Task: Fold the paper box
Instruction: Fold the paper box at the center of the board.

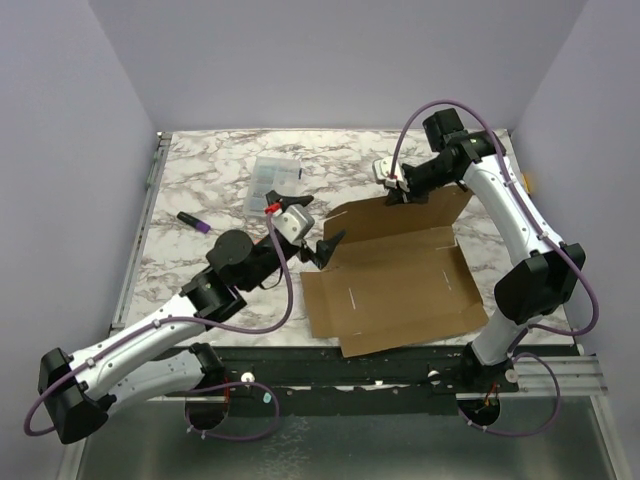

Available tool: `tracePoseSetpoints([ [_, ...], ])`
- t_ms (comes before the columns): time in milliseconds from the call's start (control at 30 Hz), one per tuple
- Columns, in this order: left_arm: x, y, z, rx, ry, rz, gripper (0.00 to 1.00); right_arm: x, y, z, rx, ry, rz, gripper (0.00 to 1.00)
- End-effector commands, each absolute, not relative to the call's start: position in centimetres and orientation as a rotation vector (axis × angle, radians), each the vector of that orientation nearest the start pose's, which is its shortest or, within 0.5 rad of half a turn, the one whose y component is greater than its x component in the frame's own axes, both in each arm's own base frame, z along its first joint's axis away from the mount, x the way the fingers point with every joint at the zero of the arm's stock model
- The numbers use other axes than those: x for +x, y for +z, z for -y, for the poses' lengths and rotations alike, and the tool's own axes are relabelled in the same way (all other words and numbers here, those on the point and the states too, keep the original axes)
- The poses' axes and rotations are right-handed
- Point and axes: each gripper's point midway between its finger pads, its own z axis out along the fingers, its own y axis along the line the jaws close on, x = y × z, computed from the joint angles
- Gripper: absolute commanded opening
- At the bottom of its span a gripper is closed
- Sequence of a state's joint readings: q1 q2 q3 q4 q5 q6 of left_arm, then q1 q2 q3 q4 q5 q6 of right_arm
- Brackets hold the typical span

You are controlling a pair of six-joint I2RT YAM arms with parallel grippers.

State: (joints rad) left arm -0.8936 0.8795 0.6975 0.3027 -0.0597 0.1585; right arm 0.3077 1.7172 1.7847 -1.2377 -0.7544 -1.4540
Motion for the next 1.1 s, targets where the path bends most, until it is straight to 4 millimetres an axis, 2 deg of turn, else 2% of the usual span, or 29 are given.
tracePoseSetpoints([
  [0, 22.1, 31.7, 30.0, 0.938, -0.642, -1.324, 0.99, 32.1, 24.2, -20.3, -1.948, 0.601, -1.338, 0.00],
  [167, 23.0, 30.6, 33.4, 1.106, -0.648, -1.307, 0.98, 31.9, 23.9, -20.3, -1.943, 0.618, -1.353, 0.00],
  [267, 23.8, 30.9, 34.4, 1.126, -0.637, -1.300, 0.99, 31.8, 23.7, -20.3, -1.940, 0.618, -1.353, 0.00],
  [433, 25.1, 31.3, 34.8, 1.114, -0.674, -1.320, 0.99, 31.8, 23.4, -20.3, -1.938, 0.618, -1.356, 0.00],
  [800, 25.9, 32.0, 34.9, 1.181, -0.811, -1.295, 0.98, 31.6, 23.4, -20.6, -1.922, 0.637, -1.348, 0.00],
  [933, 26.4, 31.0, 35.5, 1.228, -0.805, -1.319, 0.96, 31.8, 23.4, -20.7, -1.918, 0.646, -1.350, 0.00],
  [1067, 27.2, 29.3, 35.9, 1.281, -0.776, -1.354, 0.87, 31.7, 23.5, -20.7, -1.916, 0.643, -1.351, 0.00],
])
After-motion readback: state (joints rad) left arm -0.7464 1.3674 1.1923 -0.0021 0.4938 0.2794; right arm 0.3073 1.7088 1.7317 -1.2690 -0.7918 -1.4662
